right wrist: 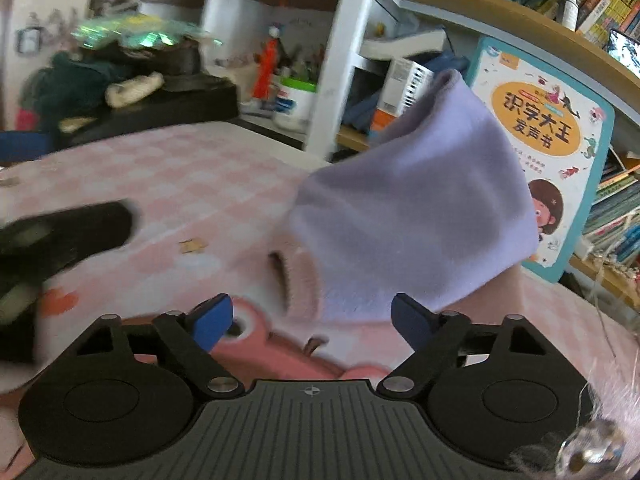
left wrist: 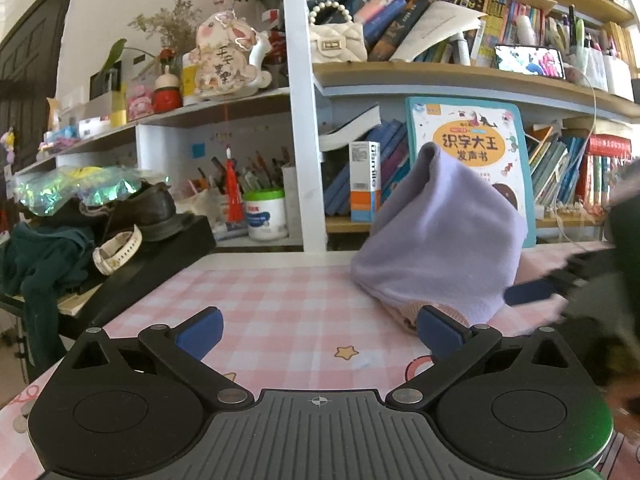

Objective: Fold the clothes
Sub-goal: 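Grasp the sweatshirt with the left tool while the right tool grasps it too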

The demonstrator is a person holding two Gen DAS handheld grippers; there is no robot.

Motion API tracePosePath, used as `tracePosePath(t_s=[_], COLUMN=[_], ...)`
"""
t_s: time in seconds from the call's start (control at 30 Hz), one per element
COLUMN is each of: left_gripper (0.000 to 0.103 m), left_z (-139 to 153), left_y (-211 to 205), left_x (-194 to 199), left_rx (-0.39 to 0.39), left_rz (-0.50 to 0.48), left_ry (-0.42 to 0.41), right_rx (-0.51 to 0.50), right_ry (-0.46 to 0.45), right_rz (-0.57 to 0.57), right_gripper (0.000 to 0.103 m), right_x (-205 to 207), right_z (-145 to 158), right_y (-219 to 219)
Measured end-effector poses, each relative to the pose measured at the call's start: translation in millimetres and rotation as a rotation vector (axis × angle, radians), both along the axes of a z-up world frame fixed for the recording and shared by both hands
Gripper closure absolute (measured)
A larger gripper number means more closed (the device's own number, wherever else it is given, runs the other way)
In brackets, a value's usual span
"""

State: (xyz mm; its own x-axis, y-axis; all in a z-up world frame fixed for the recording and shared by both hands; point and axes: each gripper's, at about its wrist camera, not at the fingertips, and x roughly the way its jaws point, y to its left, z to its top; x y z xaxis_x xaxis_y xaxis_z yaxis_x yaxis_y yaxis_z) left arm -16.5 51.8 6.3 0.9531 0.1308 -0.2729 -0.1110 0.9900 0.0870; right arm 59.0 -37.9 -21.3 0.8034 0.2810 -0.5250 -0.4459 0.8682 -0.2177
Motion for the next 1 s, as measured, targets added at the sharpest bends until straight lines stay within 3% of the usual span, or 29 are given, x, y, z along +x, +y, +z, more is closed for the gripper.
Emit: tracePosePath(t_s=[0.07, 0.13, 0.17, 0.23, 0.33, 0.37, 0.5, 0.6, 0.67, 0.83, 0.87, 0.9, 0.97, 1.0], left_gripper=[0.000, 0.000, 0.000, 0.000, 0.003, 0.008, 0.027, 0.028, 0.028, 0.027, 0.032, 0.056, 0.080, 0.087], left_z=[0, 0, 0, -1, -2, -2, -5, -3, -3, -15, -17, -18, -8, -2], left_y=[-2, -5, -6, -8, -13, -15, -26, -43, -61, -116, -121, -125, -120, -116], left_x=[0, -1, -1, -1, 1, 2, 4, 9, 12, 30, 33, 35, 40, 42], left_rx=[0.014, 0.026, 0.031, 0.042, 0.052, 0.056, 0.088, 0.124, 0.179, 0.436, 0.473, 0.505, 0.441, 0.397], left_rz=[-0.002, -0.005, -0.007, -0.022, -0.061, -0.080, -0.200, -0.262, -0.310, -0.382, -0.377, -0.369, -0.361, -0.357], left_ry=[-0.001, -0.004, -0.006, -0.005, 0.003, 0.010, 0.039, 0.067, 0.081, 0.114, 0.103, 0.089, 0.069, 0.059], right_rx=[-0.017, 0.036, 0.073, 0.119, 0.137, 0.144, 0.123, 0.104, 0.112, 0.120, 0.121, 0.118, 0.106, 0.102], right_ry=[0.015, 0.019, 0.021, -0.004, -0.144, -0.189, -0.290, -0.321, -0.329, -0.339, -0.339, -0.338, -0.318, -0.295], right_rz=[-0.047, -0.057, -0.054, -0.070, -0.080, -0.081, -0.079, -0.099, -0.101, -0.103, -0.106, -0.111, -0.120, -0.119], right_gripper=[0.054, 0.073, 0.090, 0.091, 0.092, 0.099, 0.099, 0.099, 0.099, 0.099, 0.099, 0.099, 0.099, 0.099], right_x=[14, 19, 17, 6, -28, -40, -77, -94, -103, -125, -128, -132, -136, -138], right_z=[-5, -2, 2, 11, 34, 43, 70, 78, 81, 83, 82, 81, 77, 73], right_y=[2, -6, -13, -25, -45, -53, -78, -95, -103, -118, -121, -124, -131, -135])
